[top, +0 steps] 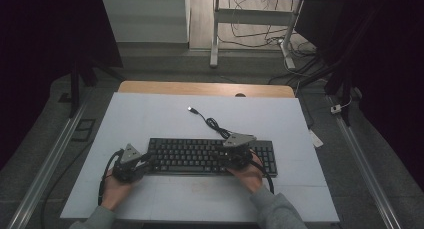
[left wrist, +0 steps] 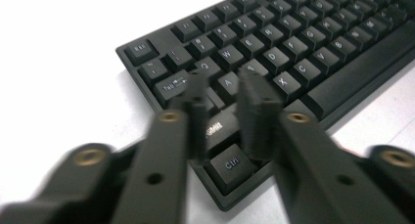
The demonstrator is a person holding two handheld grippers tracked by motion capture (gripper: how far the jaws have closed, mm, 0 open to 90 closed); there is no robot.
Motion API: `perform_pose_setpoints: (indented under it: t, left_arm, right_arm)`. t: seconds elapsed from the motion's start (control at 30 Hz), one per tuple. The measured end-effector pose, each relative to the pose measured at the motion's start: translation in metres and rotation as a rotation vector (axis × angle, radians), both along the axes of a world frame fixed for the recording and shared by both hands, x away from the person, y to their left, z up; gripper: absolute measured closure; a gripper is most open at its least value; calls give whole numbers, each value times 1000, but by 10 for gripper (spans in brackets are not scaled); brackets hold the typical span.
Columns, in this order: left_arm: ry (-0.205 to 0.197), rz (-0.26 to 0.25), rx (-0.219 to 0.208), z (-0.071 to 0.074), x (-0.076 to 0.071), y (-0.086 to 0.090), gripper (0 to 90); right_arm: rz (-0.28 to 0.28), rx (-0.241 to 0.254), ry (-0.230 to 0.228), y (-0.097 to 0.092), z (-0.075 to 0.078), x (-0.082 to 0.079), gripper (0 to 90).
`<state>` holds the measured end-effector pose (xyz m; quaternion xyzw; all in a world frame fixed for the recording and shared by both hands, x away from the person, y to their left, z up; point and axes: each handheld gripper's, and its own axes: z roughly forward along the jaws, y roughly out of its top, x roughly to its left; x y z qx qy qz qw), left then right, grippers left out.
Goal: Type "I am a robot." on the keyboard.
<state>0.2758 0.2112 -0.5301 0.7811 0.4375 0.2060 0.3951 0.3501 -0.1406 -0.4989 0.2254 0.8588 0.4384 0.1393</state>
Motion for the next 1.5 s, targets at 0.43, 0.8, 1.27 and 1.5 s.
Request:
perform_pose_setpoints:
  t: [0.43,0.8,1.27,1.5]
  left_arm:
    - [58,-3,-43,-2,2,6,413]
    - [57,10,-58,0,2,11,415]
    - [58,-30,-54,11,7,6,450]
    - [128,-65,-27,27,27,-5,441]
  right_arm:
    - [-30,37,-8,-31,3,-9,519]
    - [-60,48,-8,-52,3,-17,515]
    - [-63,62,-11,-53,6,-16,515]
    - [-62,61,-16,-53,7,-16,516]
